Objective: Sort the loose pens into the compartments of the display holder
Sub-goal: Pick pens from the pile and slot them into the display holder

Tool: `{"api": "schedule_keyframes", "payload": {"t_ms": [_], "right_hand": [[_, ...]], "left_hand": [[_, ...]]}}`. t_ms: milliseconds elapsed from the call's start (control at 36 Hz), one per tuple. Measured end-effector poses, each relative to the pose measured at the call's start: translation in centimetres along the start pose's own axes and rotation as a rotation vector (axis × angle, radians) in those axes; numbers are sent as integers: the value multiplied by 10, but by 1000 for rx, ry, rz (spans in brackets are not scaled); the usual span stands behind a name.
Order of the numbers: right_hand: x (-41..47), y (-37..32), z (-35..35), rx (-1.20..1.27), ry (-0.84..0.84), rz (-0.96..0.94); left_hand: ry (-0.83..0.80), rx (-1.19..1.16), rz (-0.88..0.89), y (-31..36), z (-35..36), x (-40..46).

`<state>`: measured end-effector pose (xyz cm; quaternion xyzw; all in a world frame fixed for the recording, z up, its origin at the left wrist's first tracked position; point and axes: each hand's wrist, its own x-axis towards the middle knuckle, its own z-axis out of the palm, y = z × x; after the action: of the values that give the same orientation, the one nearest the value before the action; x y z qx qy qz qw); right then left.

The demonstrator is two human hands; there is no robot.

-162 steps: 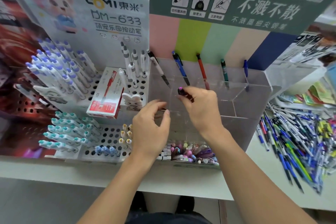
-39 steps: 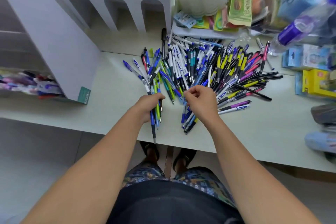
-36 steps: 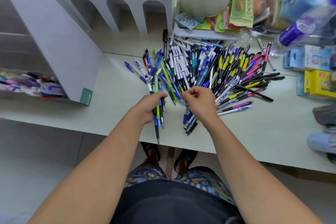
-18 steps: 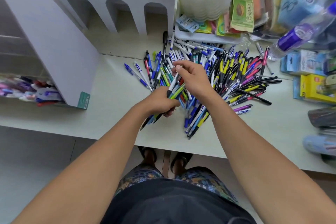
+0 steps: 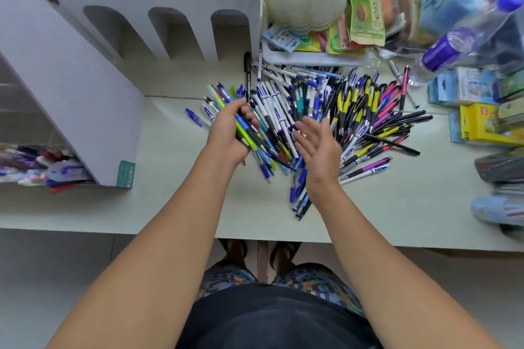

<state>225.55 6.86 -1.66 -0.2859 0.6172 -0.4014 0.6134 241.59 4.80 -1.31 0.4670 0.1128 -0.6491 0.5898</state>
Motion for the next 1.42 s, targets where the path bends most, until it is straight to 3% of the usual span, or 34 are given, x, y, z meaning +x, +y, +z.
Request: {"api": "schedule_keyframes", "payload": {"t_ms": [83,306,417,667,806,972,1056,1111,1250,1417], "right_hand": [[-12,20,-6,109,37,129],[-13,-2,21,475,33,317],[-21,-4,28,379,35,282],[-22,-6,26,183,80,98],[-24,-13,20,223,194,-120],[-32,-23,44,335,224,-96],[-33,-29,34,178,158,-185],[-28,-40,18,-32,101,-336],[-11,-82,2,-381,-319,-492],[-19,-91,25,-747,-630,-427]], "left_hand": [[7,-149,-12,4,4,-4],[-46,-60,28,-15,16,-19],[-50,-115,75,-19,17,-19],[-128,22,58,-23,19,-27],[-113,6,50,-19,16,-29],[-114,40,14,-40,29,-47],[-100,166,81,-29,23,-50],[-118,433,133,-13,11,-53],[-345,948,-56,16,-15,-70],[-391,952,-90,9,-9,-85]]}}
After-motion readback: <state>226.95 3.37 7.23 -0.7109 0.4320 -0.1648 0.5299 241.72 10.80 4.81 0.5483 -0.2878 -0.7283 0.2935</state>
